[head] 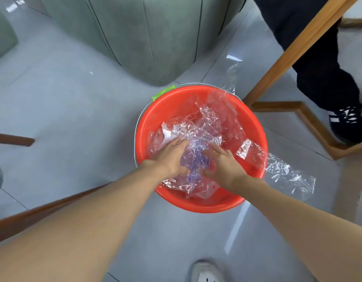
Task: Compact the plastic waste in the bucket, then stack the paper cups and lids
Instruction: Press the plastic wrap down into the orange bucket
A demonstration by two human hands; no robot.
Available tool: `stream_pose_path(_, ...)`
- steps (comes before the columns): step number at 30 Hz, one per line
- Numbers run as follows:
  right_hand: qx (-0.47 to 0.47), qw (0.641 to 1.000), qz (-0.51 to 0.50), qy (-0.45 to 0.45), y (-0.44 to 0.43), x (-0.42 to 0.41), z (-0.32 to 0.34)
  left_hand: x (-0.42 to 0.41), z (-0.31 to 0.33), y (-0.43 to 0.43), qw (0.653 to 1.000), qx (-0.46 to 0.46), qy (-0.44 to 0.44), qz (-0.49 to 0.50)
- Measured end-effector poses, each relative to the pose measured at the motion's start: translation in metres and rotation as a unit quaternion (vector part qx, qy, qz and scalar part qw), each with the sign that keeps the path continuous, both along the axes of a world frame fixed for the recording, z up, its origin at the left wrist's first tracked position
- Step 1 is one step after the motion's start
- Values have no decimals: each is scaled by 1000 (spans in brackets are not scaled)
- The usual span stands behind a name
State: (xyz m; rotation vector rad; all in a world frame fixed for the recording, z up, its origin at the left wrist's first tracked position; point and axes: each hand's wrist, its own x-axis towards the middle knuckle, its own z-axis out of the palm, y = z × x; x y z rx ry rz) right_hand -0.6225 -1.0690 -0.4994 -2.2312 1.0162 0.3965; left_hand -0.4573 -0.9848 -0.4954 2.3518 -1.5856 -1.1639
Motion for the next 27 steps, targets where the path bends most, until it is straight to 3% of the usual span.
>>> stream_pose_path(4,-12,1000,-21,-12,10,3,13,0,11,14,997,-58,20,44)
stream_pose_path(8,-42,999,-18,-30,19,5,73,0,72,35,988,-101,40,110)
stream_pose_path(19,-47,968,43,-243,88,106,387,50,393,141,911,-260,40,317)
stream_pose_path(27,-10,924,183,-337,221,213,556,98,566,342,821,-299,-80,480)
